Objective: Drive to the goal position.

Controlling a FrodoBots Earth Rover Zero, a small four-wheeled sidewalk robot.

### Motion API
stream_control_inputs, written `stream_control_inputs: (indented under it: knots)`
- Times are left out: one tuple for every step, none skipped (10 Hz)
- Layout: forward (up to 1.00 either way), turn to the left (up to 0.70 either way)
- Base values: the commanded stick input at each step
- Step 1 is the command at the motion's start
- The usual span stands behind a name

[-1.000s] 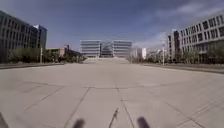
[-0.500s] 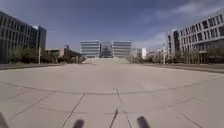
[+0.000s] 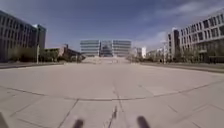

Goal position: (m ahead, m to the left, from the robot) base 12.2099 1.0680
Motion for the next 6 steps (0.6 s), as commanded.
stream_control_inputs:
  knots:
    - [0.70, 0.00]
    - [0.70, 0.00]
    - [0.70, 0.00]
    - [0.70, 0.00]
    - [0.70, 0.00]
    - [0.70, 0.00]
